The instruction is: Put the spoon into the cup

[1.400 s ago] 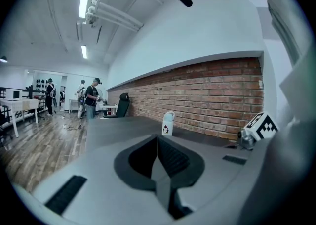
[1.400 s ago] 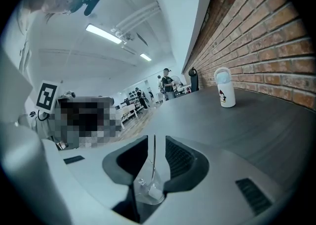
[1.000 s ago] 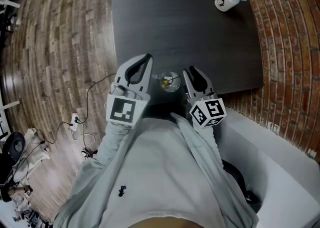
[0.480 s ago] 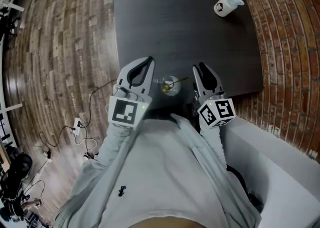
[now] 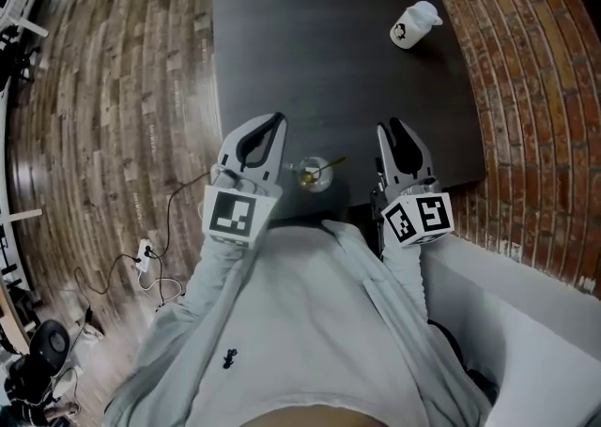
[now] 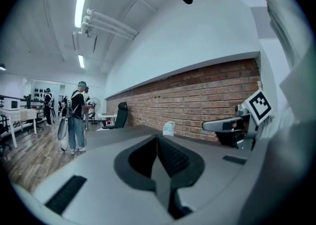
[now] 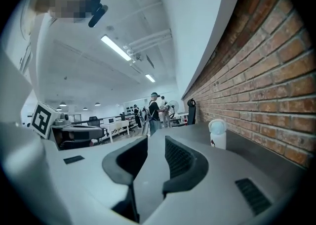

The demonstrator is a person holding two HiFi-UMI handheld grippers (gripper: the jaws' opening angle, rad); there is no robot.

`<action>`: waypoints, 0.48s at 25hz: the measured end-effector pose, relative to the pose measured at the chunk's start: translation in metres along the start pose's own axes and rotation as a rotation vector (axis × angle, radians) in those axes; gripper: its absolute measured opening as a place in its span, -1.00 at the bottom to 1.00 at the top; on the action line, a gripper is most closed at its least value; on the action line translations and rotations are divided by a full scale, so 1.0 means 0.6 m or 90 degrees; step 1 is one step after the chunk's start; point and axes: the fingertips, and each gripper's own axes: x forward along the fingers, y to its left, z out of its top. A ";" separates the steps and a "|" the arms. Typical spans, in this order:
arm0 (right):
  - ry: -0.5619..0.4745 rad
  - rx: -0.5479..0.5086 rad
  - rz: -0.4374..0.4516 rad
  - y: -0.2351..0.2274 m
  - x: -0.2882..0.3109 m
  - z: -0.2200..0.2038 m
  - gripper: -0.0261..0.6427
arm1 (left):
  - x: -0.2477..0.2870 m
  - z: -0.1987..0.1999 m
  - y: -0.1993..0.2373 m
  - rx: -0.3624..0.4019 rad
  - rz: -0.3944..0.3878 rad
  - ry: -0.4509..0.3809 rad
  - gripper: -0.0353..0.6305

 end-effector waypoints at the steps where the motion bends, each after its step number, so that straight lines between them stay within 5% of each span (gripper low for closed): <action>1: -0.005 -0.008 -0.004 -0.002 -0.003 0.008 -0.61 | 0.000 0.003 0.001 0.003 0.000 -0.003 -0.83; 12: -0.062 -0.072 -0.037 -0.011 -0.040 0.074 -0.68 | 0.001 0.037 0.015 -0.012 0.023 -0.035 -0.83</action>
